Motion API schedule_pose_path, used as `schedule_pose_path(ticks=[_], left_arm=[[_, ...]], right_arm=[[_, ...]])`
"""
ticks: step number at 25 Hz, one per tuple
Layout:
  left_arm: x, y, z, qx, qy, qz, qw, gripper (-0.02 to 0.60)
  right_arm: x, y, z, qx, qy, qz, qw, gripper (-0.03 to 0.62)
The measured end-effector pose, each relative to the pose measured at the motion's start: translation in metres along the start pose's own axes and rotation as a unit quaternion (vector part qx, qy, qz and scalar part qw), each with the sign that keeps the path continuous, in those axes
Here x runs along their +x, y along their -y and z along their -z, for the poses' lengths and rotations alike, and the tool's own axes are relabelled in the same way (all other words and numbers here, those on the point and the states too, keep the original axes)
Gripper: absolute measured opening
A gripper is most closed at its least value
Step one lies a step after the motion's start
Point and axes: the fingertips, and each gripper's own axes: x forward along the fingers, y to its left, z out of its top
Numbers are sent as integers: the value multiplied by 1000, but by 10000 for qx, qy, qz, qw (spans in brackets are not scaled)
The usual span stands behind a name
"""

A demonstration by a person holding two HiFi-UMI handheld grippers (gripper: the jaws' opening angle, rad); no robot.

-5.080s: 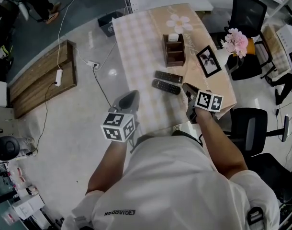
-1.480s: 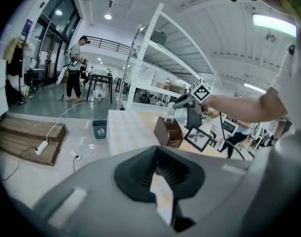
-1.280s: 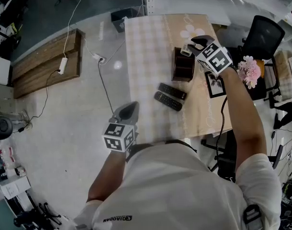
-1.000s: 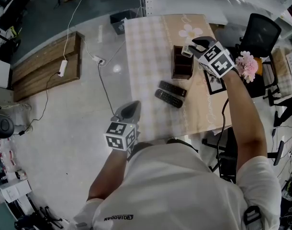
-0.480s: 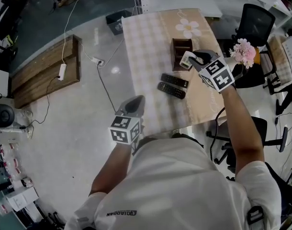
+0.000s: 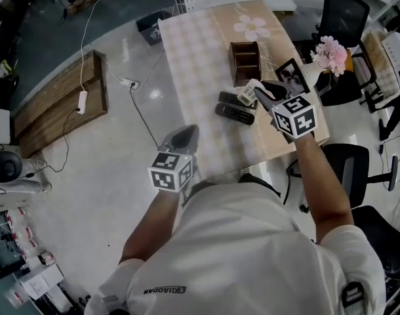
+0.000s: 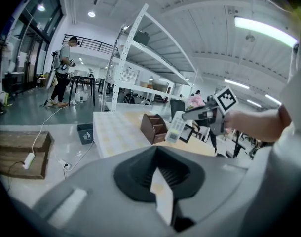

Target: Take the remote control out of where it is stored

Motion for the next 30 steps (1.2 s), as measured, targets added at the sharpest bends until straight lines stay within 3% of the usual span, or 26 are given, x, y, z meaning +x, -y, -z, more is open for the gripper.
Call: schedule_pose_path(ticks=[2, 4, 10, 14, 18, 24, 26, 30], left_arm=[[0, 1, 0, 47, -26, 36, 10000, 5], [-1, 1, 0, 82, -39, 66, 9999, 5], [-4, 1, 4, 159, -88, 162, 9997, 5], [-7, 2, 7, 201, -115, 227, 9995, 3], [-12, 1, 10, 253, -168, 285, 9991, 5], [-23, -8, 21, 302, -280, 271, 9988, 5], [-26, -10, 25, 306, -317, 279, 9986, 5], [-31, -11, 30, 324, -345, 350, 9983, 5]], right_arm=[[-1, -4, 16, 714, 114, 5, 9974, 103], [-1, -10, 36, 1568, 233, 0, 9873, 103], [9, -44, 89, 3539, 462, -57, 9341, 100], [20, -65, 112, 4406, 587, -77, 8958, 98], [31, -76, 128, 5222, 803, -58, 8490, 97], [36, -81, 154, 5930, 1118, 142, 7973, 96], [35, -82, 159, 5974, 1170, 197, 7931, 95], [32, -86, 174, 5899, 948, 352, 8011, 102]])
